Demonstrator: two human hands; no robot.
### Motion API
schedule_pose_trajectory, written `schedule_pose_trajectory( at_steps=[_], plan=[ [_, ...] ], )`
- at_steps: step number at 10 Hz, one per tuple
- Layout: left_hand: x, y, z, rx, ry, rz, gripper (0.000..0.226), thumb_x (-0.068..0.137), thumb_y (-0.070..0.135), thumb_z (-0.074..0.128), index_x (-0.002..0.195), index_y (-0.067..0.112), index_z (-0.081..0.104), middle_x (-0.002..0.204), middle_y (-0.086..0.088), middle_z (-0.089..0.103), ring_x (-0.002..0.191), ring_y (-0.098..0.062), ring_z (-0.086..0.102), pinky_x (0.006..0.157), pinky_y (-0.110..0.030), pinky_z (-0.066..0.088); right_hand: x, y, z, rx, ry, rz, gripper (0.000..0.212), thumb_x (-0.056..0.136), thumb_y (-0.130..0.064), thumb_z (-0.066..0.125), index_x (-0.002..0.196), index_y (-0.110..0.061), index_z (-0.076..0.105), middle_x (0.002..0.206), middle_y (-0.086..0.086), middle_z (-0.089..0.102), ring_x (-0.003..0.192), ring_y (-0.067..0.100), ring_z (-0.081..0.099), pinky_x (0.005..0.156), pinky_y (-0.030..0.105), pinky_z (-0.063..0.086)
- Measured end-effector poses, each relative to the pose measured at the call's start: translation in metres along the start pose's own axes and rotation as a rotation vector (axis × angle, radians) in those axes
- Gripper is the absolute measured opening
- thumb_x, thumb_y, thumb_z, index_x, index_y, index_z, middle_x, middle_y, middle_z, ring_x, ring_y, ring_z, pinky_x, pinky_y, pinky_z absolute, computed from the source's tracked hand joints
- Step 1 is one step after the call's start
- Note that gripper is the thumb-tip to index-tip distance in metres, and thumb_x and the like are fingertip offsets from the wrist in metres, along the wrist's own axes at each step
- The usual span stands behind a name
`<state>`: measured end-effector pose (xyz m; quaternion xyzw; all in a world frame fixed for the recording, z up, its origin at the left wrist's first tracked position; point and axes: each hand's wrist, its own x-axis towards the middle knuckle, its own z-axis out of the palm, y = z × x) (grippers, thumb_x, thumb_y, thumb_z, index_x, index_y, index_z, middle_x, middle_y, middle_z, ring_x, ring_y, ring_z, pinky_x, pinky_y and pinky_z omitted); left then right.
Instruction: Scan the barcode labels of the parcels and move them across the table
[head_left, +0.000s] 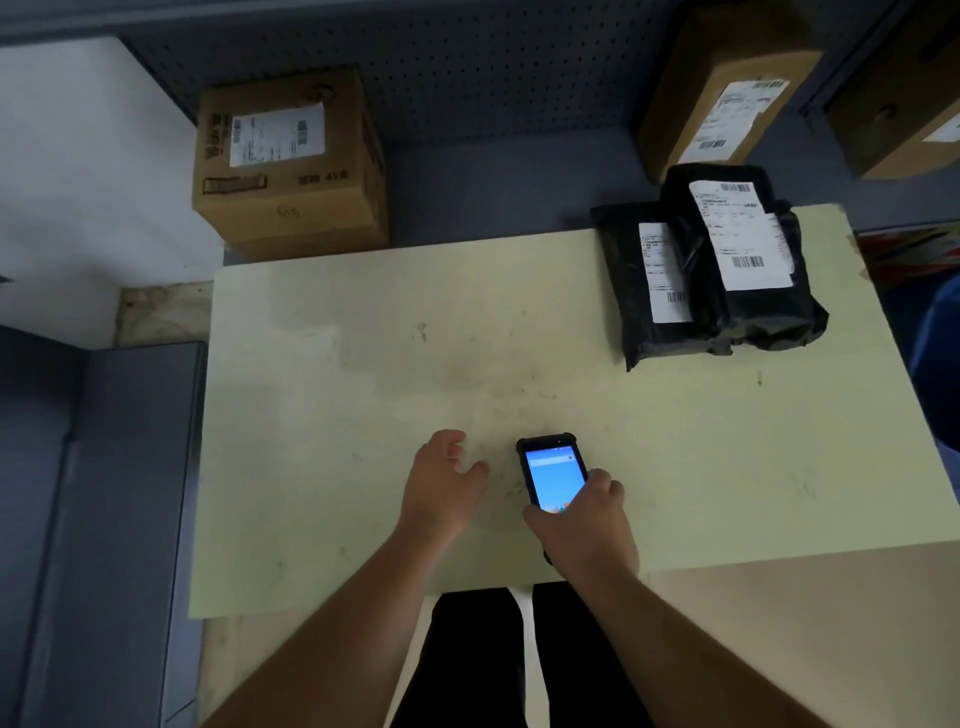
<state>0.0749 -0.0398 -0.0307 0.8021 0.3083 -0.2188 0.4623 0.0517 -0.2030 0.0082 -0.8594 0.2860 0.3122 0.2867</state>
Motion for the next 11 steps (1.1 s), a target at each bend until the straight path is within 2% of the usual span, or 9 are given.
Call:
schedule_pose_trajectory(
  at_steps=[1,2,3,4,6,7,8,9,11],
  plan=[
    [-0.001,-0.007,0.001,-0.003,0.005,0.008,0.05,0.087,0.023,0.074,0.134,0.024,0.059,0.121,0.002,0.062,0.105,-0.014,0.063,0.07,-0.011,0.039,0.002,0.003,0.009,-0.024,0.016,-0.003,0.072,0.08,-0.04,0.08,0.136,-0.012,0.044,0.12,0.001,0.043,0.106,0.034,0.067,0.082,0.045,0.06],
    [-0.001,-0.012,0.002,-0.01,0.014,0.018,0.049,0.086,0.021,0.073,0.133,0.024,0.059,0.119,0.001,0.063,0.105,-0.016,0.064,0.079,-0.023,0.042,0.003,0.007,0.018,-0.066,0.057,-0.01,0.074,0.08,-0.043,0.08,0.138,-0.013,0.044,0.13,0.005,0.05,0.114,0.033,0.063,0.091,0.047,0.058],
    [0.0,-0.017,0.003,-0.009,0.015,0.021,0.049,0.086,0.02,0.072,0.133,0.024,0.059,0.117,0.001,0.064,0.105,-0.016,0.065,0.084,-0.024,0.042,0.005,0.009,0.023,-0.18,0.123,-0.018,0.081,0.082,-0.053,0.078,0.144,-0.015,0.044,0.137,0.004,0.056,0.126,0.027,0.056,0.103,0.043,0.049],
    [0.0,-0.02,0.003,-0.006,0.018,0.031,0.048,0.086,0.018,0.072,0.132,0.024,0.059,0.118,0.001,0.065,0.105,-0.016,0.065,0.086,-0.025,0.044,0.006,0.011,0.03,-0.199,0.141,-0.023,0.084,0.082,-0.057,0.079,0.146,-0.016,0.042,0.139,0.004,0.057,0.128,0.026,0.055,0.105,0.042,0.05],
    [0.0,-0.024,0.003,0.01,0.012,0.051,0.048,0.089,0.017,0.072,0.134,0.023,0.058,0.118,0.003,0.063,0.099,-0.012,0.061,0.083,-0.021,0.041,0.008,0.011,0.041,-0.191,0.155,-0.013,0.084,0.081,-0.051,0.083,0.144,-0.015,0.041,0.139,0.006,0.053,0.128,0.028,0.052,0.103,0.043,0.051],
    [0.002,-0.028,0.002,0.033,0.008,0.062,0.048,0.089,0.018,0.072,0.135,0.024,0.058,0.118,0.003,0.063,0.1,-0.012,0.062,0.074,-0.014,0.041,0.012,0.011,0.044,-0.189,0.155,0.0,0.085,0.08,-0.048,0.084,0.145,-0.014,0.04,0.139,0.007,0.05,0.128,0.029,0.051,0.102,0.044,0.052],
    [0.004,-0.031,0.001,0.022,0.007,0.066,0.05,0.087,0.017,0.072,0.135,0.023,0.059,0.119,0.002,0.064,0.102,-0.012,0.062,0.076,-0.014,0.041,0.014,0.01,0.046,-0.192,0.154,0.007,0.087,0.08,-0.049,0.084,0.146,-0.014,0.039,0.141,0.008,0.049,0.128,0.029,0.05,0.102,0.043,0.052],
    [0.007,-0.035,0.002,0.013,0.002,0.053,0.05,0.087,0.017,0.072,0.135,0.023,0.059,0.119,0.002,0.064,0.103,-0.013,0.063,0.084,-0.021,0.042,0.016,0.013,0.049,-0.206,0.165,0.008,0.086,0.081,-0.05,0.083,0.146,-0.014,0.039,0.14,0.008,0.049,0.128,0.029,0.05,0.102,0.043,0.051],
    [0.011,-0.037,0.003,-0.028,0.003,0.029,0.049,0.088,0.017,0.07,0.134,0.023,0.059,0.12,0.0,0.065,0.108,-0.017,0.065,0.087,-0.025,0.045,0.017,0.008,0.041,-0.198,0.21,-0.053,0.094,0.082,-0.062,0.078,0.153,-0.018,0.036,0.148,0.005,0.048,0.134,0.027,0.05,0.109,0.043,0.049]
  ],
)
